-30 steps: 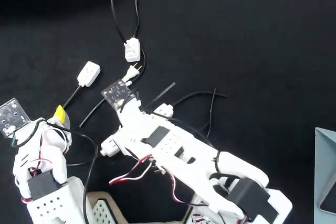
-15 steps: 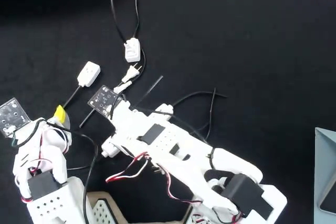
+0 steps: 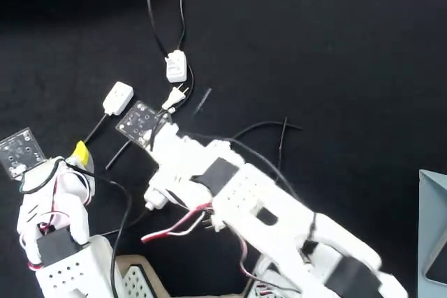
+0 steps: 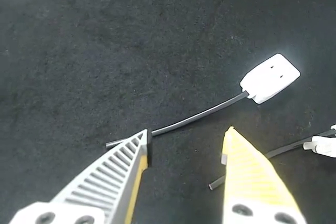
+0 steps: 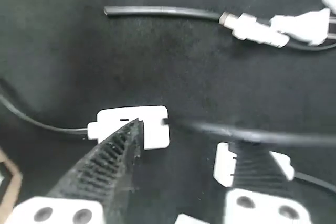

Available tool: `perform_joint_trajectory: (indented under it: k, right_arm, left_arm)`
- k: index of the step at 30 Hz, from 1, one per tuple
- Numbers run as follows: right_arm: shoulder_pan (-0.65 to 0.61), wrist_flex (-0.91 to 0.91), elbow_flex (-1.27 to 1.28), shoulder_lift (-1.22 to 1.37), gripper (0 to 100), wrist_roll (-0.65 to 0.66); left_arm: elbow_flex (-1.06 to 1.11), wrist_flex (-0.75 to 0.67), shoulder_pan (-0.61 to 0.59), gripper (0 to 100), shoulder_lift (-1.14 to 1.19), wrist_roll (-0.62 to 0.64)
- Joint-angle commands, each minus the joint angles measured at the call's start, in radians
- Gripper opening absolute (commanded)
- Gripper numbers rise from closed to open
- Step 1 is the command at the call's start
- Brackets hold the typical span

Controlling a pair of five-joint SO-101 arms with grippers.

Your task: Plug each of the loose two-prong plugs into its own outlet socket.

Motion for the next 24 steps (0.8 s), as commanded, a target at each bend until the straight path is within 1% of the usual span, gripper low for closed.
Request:
perform_joint_trajectory:
  k: [1, 3, 5, 7, 9, 11, 15, 16, 18, 21, 24]
  right_arm:
    - [-0.005, 0.124, -0.116, -0.147, 30.4, 0.002]
    - [-0.003, 0.184, -0.137, -0.216, 30.4, 0.002]
    - [0.018, 0.239, -0.143, -0.283, 30.4, -0.002]
    - [0.048, 0.284, -0.143, -0.348, 30.3, -0.044]
    - [0.106, 0.325, -0.142, -0.401, 28.7, -0.097]
    - [0.180, 0.358, -0.142, -0.452, 22.6, -0.135]
    - [0.321, 0.365, -0.142, -0.538, 2.6, -0.189]
    - [0.348, 0.368, -0.140, -0.558, 0.8, -0.189]
    - [0.404, 0.379, -0.124, -0.596, 3.1, -0.195]
    - [0.479, 0.348, -0.064, -0.647, 1.2, -0.209]
    - [0.571, 0.293, 0.019, -0.673, 1.4, -0.209]
  left_arm:
    - [-0.012, -0.015, 0.044, 24, -0.008, -0.012]
    - [-0.012, -0.015, 0.070, 24, -0.008, -0.015]
    - [-0.027, -0.014, 0.105, 24, 0.000, -0.068]
    - [-0.036, 0.014, 0.156, 24, -0.005, -0.130]
    - [-0.065, 0.061, 0.208, 24, -0.006, -0.166]
    - [-0.110, 0.112, 0.246, 24, 0.000, -0.189]
    - [-0.205, 0.198, 0.303, 24, 0.002, -0.249]
    - [-0.228, 0.216, 0.317, 24, 0.002, -0.262]
    - [-0.266, 0.247, 0.344, 24, 0.003, -0.281]
    - [-0.309, 0.290, 0.389, 24, 0.035, -0.293]
    - [-0.364, 0.330, 0.427, 24, 0.163, -0.295]
